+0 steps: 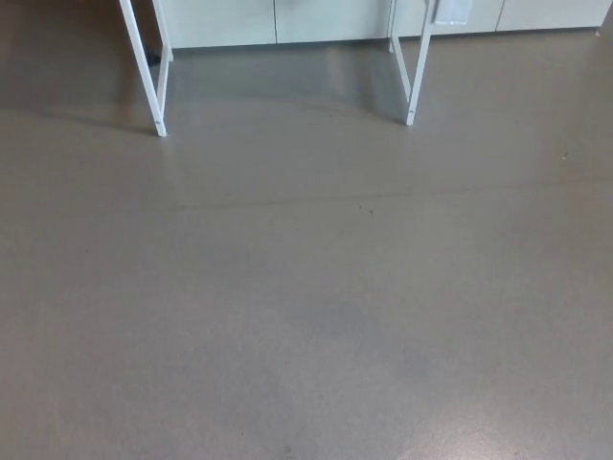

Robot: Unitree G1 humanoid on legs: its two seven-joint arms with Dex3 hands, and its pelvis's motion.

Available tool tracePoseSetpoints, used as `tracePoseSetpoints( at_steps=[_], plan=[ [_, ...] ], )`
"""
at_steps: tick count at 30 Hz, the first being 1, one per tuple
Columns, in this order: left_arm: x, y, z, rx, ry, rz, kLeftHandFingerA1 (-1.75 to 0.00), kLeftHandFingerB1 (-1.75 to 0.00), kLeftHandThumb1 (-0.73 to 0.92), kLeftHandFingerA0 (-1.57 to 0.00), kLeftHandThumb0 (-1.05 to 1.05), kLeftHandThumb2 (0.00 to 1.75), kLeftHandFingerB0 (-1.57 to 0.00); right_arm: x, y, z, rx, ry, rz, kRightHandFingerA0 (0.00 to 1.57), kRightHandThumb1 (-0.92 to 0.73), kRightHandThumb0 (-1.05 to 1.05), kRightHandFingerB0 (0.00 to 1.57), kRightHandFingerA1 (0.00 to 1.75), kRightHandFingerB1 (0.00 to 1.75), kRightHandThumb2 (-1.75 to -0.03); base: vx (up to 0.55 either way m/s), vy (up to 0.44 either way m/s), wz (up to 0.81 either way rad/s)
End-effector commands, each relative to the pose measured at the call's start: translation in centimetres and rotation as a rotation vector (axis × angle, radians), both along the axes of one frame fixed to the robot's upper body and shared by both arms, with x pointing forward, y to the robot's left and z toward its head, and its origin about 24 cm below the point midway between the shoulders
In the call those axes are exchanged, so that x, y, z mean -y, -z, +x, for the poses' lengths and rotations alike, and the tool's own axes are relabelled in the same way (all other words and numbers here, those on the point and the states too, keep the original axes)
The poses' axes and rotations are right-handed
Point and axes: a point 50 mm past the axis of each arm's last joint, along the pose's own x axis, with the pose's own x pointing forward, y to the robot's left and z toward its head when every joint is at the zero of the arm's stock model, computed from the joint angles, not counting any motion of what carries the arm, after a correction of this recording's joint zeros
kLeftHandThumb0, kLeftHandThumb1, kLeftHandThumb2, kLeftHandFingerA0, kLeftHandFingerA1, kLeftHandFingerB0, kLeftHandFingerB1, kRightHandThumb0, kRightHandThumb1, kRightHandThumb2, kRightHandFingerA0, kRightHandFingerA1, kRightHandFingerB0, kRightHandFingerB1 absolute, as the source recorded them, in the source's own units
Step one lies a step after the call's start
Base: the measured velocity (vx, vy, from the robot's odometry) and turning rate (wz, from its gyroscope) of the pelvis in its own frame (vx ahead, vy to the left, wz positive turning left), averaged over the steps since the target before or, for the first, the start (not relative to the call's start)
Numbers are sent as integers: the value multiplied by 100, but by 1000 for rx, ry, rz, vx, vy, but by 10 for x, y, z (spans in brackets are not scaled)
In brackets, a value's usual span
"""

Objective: The robot walks towards a desk on which a file tray is kept in the middle and a stapler is kept to its right. The robot lifts the stapler using its right hand and places it on the file tray.

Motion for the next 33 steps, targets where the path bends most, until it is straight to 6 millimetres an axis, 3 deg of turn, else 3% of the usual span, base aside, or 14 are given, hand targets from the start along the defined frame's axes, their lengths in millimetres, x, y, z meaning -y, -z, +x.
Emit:
tracePoseSetpoints(
  at_steps=[1, 7, 10, 11, 13, 14, 19, 20, 22, 27, 28, 29, 30, 33],
  plan=[
    [-12, -14, 7, 116, 17, 11, -47, -44, 39, -73, -50, 53, -76, 7, -12, 6, 79, -62, 51, 14, -63, -56, 0, 29, 17, -59, 0, 0, 0],
    [-9, -17, 7, 147, 23, -21, -55, -52, 39, -61, -48, 71, -61, 8, -13, 6, 84, -65, 54, 14, -63, -56, 0, 29, 17, -59, 0, 0, 0],
    [-7, -17, 8, 181, -7, -32, -47, -45, 44, -59, -34, 53, -65, 8, -13, 6, 87, -67, 55, 14, -63, -56, 0, 29, 17, -59, 0, 0, 0],
    [-7, -17, 9, 162, 18, -21, -56, -53, 38, -61, -47, 71, -61, 8, -13, 6, 87, -67, 56, 14, -63, -56, 0, 29, 17, -59, 0, 0, 0],
    [-7, -17, 9, 149, 32, -12, -56, -53, 38, -61, -47, 71, -61, 8, -13, 6, 88, -67, 56, 14, -63, -56, 0, 29, 17, -59, 0, 0, 0],
    [-7, -17, 9, 154, 37, -23, -47, -44, 46, -63, -40, 54, -66, 8, -13, 5, 86, -67, 57, 14, -63, -56, 0, 29, 17, -59, 0, 0, 0],
    [-5, -17, 11, 161, 50, -24, -47, -44, 49, -60, -40, 55, -63, 8, -13, 5, 86, -67, 58, 14, -63, -56, 0, 29, 17, -59, 0, 0, 0],
    [-5, -18, 10, 177, 33, -36, -55, -52, 39, -53, -42, 69, -56, 8, -13, 5, 86, -67, 58, 14, -63, -56, 0, 29, 17, -59, 0, 0, 0],
    [-5, -18, 9, 187, 22, -34, -48, -45, 45, -62, -36, 54, -66, 8, -13, 5, 87, -67, 58, 14, -63, -56, 0, 29, 17, -59, 0, 0, 0],
    [-8, -15, 5, 154, -6, -27, -56, -52, 36, -64, -49, 68, -65, 8, -14, 5, 85, -70, 56, 14, -63, -56, 0, 29, 17, -59, 0, 0, 0],
    [-9, -14, 6, 139, 8, -16, -48, -45, 39, -71, -47, 53, -74, 8, -14, 5, 85, -70, 56, 14, -63, -56, 0, 29, 17, -59, 0, 0, 0],
    [-10, -13, 5, 188, -47, -52, -57, -53, 34, -64, -46, 66, -66, 8, -14, 5, 85, -70, 56, 14, -63, -56, 0, 29, 17, -59, 0, 0, 0],
    [-9, -13, 5, 149, -18, -19, -48, -45, 38, -71, -45, 52, -74, 9, -14, 6, 86, -71, 55, 14, -63, -56, 0, 29, 17, -59, 0, 0, 0],
    [-7, -16, 5, 139, 41, -19, -55, -52, 39, -62, -49, 72, -61, 9, -15, 7, 88, -73, 54, 14, -63, -56, 0, 29, 17, -59, 0, 0, 0]
  ],
)
